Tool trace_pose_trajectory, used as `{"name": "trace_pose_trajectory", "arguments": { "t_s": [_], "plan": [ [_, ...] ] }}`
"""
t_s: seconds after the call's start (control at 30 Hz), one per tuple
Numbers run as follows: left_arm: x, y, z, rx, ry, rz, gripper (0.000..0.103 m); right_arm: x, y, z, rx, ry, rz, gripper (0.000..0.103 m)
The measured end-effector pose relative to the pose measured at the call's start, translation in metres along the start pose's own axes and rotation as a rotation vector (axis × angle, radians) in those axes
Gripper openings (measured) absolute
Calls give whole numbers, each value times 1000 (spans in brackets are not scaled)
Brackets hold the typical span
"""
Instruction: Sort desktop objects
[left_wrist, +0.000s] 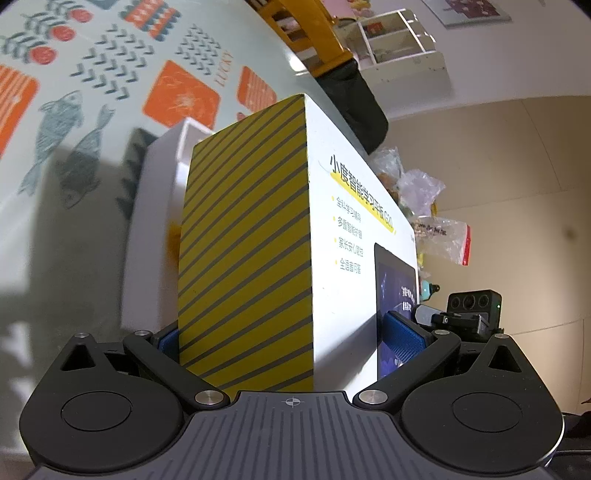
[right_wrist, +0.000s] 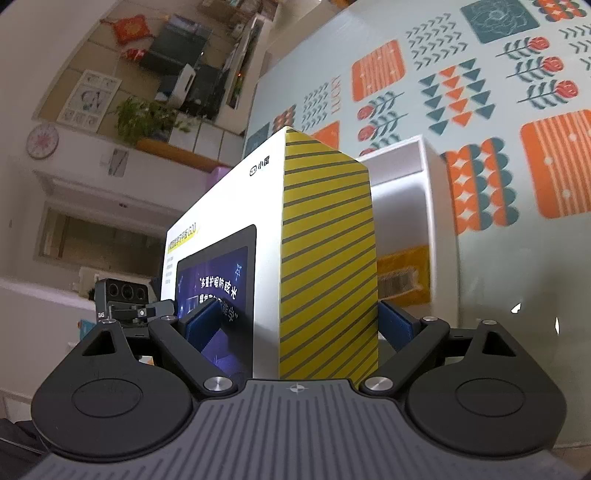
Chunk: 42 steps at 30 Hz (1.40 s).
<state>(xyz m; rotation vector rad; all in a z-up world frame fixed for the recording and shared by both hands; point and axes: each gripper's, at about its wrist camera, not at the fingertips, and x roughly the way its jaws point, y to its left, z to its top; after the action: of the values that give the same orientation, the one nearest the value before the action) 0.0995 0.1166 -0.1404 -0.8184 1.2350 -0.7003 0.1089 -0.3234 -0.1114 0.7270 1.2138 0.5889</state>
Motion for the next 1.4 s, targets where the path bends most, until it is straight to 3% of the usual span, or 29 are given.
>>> {"name": "trace_pose_trajectory", "arguments": {
  "t_s": [0.3,0.57,0.97,1.4],
  "plan": [
    [-16,6,-15,-30,-16,29,103,13,11,-21,2,32,25,103],
    [14,5,-1,-4,13,10,103,-2,-4,-25,36,-6,6,103],
    [60,10,47,36,16,10,103,4,-49,14,60,-68,0,103],
    [63,19,56,26,11,35,103,27,-67,34,65,-59,21,103]
  ]
}}
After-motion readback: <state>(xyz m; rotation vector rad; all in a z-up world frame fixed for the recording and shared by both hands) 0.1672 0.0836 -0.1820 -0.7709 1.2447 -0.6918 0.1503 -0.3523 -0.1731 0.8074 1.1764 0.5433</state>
